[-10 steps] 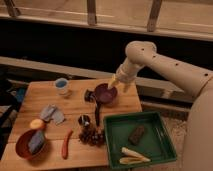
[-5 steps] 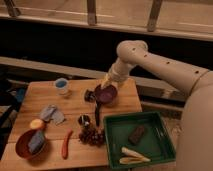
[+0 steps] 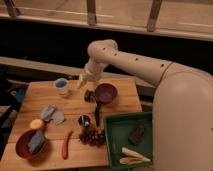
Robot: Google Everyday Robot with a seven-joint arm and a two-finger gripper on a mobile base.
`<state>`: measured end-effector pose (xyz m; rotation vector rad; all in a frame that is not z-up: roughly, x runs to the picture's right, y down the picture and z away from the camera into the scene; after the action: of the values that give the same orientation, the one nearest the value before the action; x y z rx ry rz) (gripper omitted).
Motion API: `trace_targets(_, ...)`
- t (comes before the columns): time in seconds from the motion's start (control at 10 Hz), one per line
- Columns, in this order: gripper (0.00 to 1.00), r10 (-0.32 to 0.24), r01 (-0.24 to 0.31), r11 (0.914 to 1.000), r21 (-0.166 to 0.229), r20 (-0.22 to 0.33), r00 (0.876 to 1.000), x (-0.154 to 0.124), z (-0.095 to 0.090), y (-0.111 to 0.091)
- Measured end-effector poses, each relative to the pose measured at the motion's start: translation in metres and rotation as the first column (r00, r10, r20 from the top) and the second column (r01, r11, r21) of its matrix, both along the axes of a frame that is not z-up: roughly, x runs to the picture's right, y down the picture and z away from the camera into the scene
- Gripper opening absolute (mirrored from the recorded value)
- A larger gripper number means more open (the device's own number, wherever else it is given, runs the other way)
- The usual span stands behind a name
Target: Place towel in purple bowl
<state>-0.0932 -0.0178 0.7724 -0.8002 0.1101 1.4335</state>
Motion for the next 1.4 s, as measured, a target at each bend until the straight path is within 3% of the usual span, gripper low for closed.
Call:
trace_targets(0.5, 0.61, -0.008, 0.008, 1.0, 0.002, 0.0, 1.0, 0.003, 0.003, 0.001)
trace_targets(0.8, 0.61, -0.077, 0.077, 0.9969, -0.011, 0.015, 0.997, -0.042, 0.014, 0.031)
trace_targets(1.0, 0.61, -0.112, 0.113, 0.9933, -0.022, 0.056, 0.992, -0.089, 0.02, 0.057)
trace_targets(1.2, 0.61, -0.113, 0.116, 0.9931, -0.021, 0.097, 0.989, -0.117, 0.023, 0.065)
trace_targets(1.4, 0.61, -0.125, 0.129, 0.9917, -0.007, 0.171, 0.977, -0.156, 0.024, 0.068)
